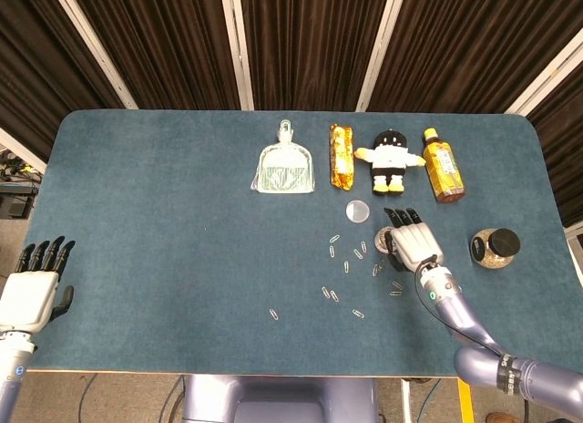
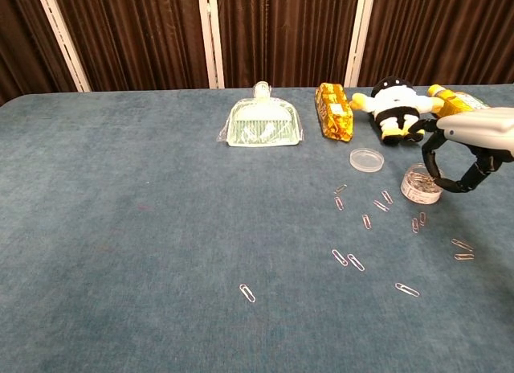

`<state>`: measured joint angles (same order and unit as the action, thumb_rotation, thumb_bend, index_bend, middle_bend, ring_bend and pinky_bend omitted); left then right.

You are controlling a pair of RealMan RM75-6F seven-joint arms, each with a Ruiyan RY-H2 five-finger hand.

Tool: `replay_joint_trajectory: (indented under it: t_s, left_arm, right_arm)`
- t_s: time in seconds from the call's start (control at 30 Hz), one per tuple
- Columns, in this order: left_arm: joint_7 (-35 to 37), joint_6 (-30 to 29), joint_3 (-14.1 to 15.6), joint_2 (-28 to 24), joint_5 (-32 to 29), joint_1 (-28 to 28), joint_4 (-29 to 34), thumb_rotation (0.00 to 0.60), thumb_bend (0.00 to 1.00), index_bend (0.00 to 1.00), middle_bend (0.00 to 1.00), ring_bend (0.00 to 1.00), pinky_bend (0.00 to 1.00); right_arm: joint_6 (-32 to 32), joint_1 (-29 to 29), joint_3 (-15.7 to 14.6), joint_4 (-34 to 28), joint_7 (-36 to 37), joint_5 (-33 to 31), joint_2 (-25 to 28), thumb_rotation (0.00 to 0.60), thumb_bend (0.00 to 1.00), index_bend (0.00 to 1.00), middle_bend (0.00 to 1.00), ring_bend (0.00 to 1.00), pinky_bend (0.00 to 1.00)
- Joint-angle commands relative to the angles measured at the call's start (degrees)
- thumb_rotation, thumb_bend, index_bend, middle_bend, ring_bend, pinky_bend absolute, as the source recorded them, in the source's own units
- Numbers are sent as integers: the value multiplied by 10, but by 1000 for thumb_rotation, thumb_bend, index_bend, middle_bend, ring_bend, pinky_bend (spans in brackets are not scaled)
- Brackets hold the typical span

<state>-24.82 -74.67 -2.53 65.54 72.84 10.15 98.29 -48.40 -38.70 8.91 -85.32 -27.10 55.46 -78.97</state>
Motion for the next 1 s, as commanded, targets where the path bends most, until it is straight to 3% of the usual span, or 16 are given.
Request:
replay_joint_trajectory:
  t_s: [0.03, 1.0]
  left_arm:
    - [-4, 5, -2, 2, -8, 3, -3, 600, 501, 0, 0, 0, 0]
    - [-45, 36, -7, 24, -77, 33, -19, 600, 500, 0, 0, 0, 0]
  right_arm:
    - [8, -8, 2, 10, 3, -4, -4, 600, 430, 579, 0, 0, 0]
    - [79, -60, -1, 155, 79, -4, -41, 600, 429, 557, 0, 0, 0]
